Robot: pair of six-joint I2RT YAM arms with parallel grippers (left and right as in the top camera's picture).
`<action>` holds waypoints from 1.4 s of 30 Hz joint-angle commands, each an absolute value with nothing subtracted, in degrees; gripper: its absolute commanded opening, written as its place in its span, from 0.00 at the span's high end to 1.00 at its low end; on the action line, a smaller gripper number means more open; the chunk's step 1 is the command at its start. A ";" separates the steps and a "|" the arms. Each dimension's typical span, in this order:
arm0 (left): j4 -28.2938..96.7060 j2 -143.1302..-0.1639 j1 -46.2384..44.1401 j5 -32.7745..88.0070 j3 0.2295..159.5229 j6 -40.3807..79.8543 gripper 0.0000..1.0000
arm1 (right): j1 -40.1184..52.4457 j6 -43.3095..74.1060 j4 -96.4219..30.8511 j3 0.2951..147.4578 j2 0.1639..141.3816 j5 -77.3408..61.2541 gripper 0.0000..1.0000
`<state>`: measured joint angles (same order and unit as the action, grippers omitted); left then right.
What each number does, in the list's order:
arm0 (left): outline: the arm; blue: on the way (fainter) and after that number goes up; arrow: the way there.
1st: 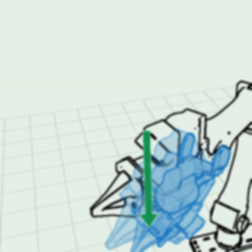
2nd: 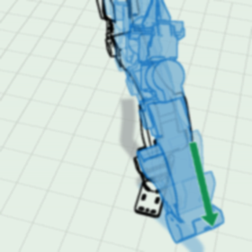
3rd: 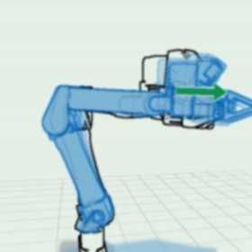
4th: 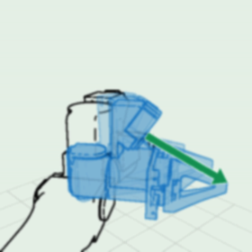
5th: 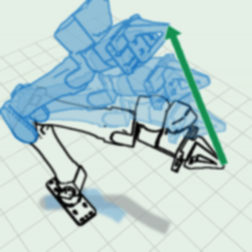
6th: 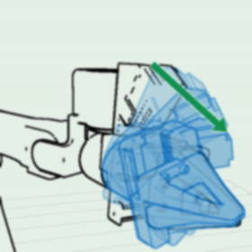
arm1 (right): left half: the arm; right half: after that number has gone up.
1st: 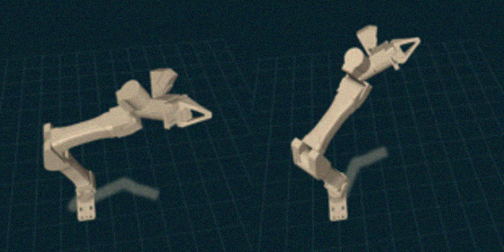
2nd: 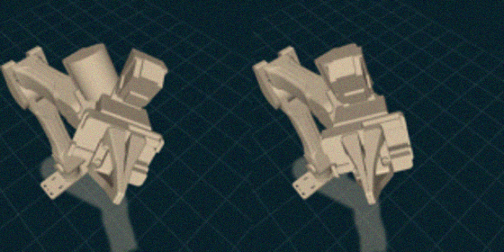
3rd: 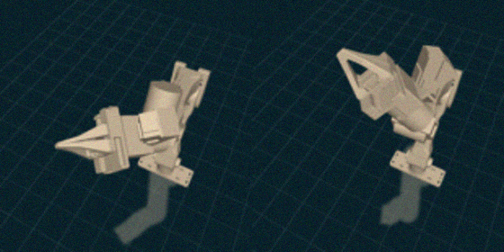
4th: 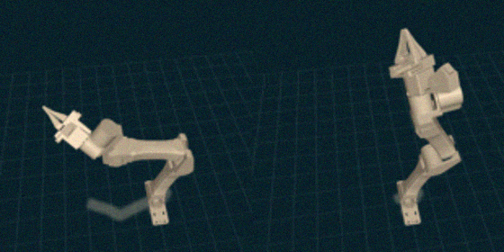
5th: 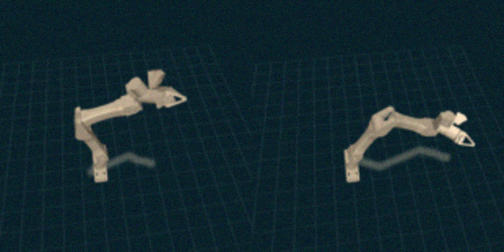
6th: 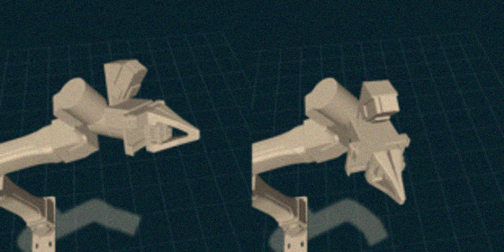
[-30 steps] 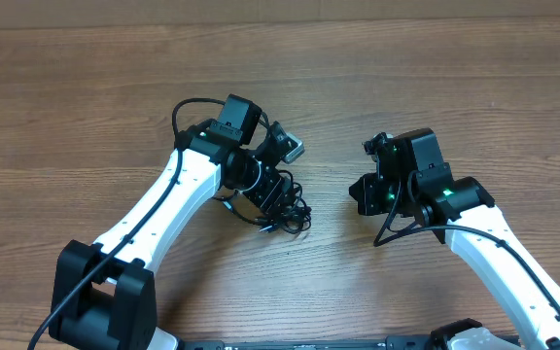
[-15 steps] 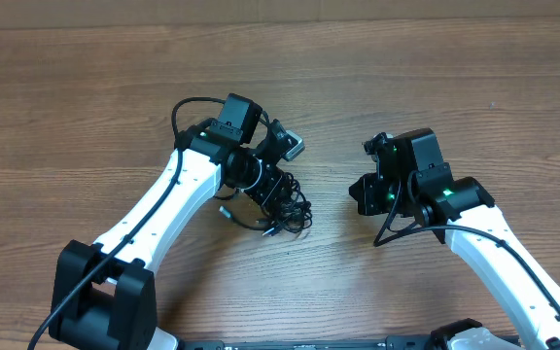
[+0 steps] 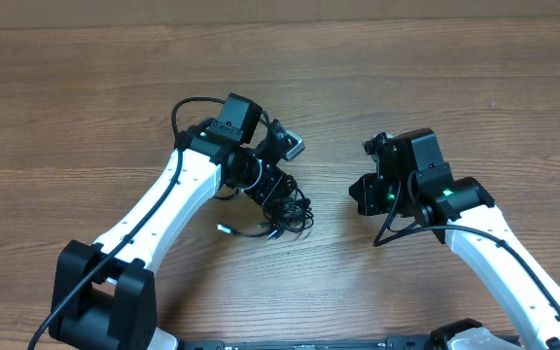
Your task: Untangle cables
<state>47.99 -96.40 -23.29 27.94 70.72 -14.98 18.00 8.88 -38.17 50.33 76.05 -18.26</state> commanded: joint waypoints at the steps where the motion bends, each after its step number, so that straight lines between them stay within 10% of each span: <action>1: 47.72 -96.53 -23.77 27.68 70.24 -14.39 0.91 | 17.93 8.32 -37.91 50.74 75.90 -18.98 0.96; 24: 50.94 -95.48 -19.90 50.94 80.73 -11.09 0.96 | 17.96 -3.51 -37.78 50.74 75.90 -31.40 0.77; 34: 51.62 -95.44 -18.85 56.97 83.13 -11.09 0.96 | 17.96 -3.46 -35.68 50.74 75.90 -39.11 0.26; 37: 51.68 -95.44 -18.87 57.58 84.18 -10.17 0.96 | 17.96 -3.49 -34.50 50.74 75.90 -39.92 0.29; 42: 51.94 -95.37 -18.68 62.39 86.13 -10.24 0.96 | 17.96 -2.83 -33.28 50.74 75.90 -30.89 0.71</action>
